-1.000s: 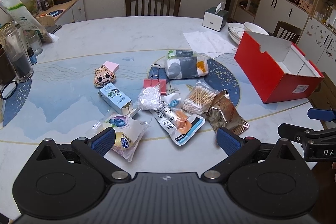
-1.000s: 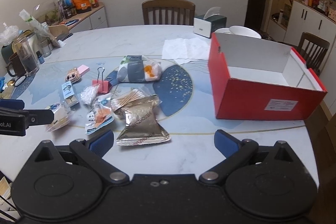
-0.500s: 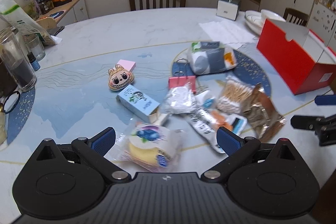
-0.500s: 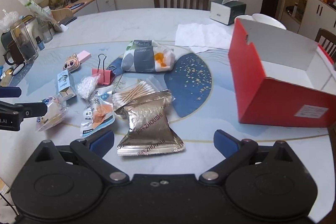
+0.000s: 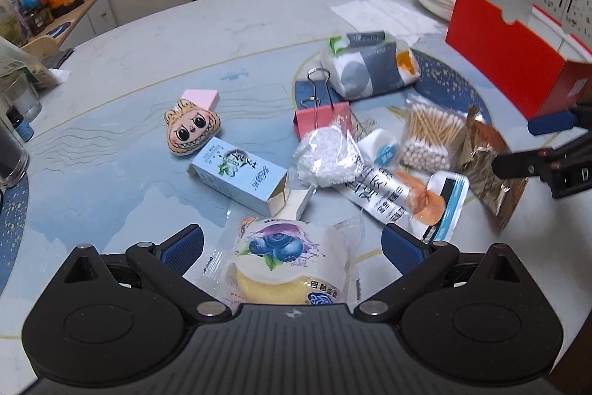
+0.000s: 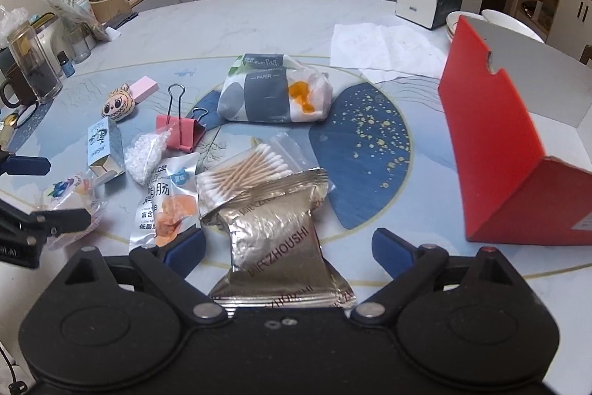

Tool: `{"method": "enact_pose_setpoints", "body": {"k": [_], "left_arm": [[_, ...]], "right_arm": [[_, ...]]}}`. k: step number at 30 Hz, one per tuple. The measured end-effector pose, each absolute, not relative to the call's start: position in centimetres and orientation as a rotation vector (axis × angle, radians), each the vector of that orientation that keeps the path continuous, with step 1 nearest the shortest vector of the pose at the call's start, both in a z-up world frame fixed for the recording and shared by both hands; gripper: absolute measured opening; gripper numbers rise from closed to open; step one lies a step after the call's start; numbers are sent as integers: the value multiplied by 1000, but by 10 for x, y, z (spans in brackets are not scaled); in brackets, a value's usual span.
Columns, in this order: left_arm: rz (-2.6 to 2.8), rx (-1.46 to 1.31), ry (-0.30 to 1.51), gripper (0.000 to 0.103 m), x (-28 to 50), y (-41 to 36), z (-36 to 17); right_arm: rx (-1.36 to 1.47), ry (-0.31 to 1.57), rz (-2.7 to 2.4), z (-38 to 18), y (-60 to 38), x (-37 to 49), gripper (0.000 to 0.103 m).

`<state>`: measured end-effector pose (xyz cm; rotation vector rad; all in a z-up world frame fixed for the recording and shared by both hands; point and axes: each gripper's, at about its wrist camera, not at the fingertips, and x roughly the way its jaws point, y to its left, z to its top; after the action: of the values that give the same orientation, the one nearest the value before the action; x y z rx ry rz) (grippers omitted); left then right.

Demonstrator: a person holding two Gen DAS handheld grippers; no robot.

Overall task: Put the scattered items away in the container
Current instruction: 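Reach the left tool to the blueberry bun while the right tool reaches the foil bag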

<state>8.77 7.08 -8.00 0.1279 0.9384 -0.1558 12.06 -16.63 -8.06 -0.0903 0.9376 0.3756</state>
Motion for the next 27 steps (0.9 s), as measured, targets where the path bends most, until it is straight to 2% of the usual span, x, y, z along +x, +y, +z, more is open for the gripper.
{"method": "enact_pose_setpoints", "body": {"k": [10,14,19,25,27], "left_arm": [[-149,129,991,103,99,81,-101],[-155,107,991,101,100,85,-103],[-164,96,988,91,99,86,-103],[-181,78,964,79,94,88,-97],[-193,76,955,70,92,88,-95]], "right_arm": [[-108,977,371,-97,-159,138,94],[-111,994,375,-101,-157,140,87],[-116,1003,378,-104,-154,142,80],[-111,1019,386,-104,-149,140,64],[-111,1020,378,-102,-148,139,62]]}}
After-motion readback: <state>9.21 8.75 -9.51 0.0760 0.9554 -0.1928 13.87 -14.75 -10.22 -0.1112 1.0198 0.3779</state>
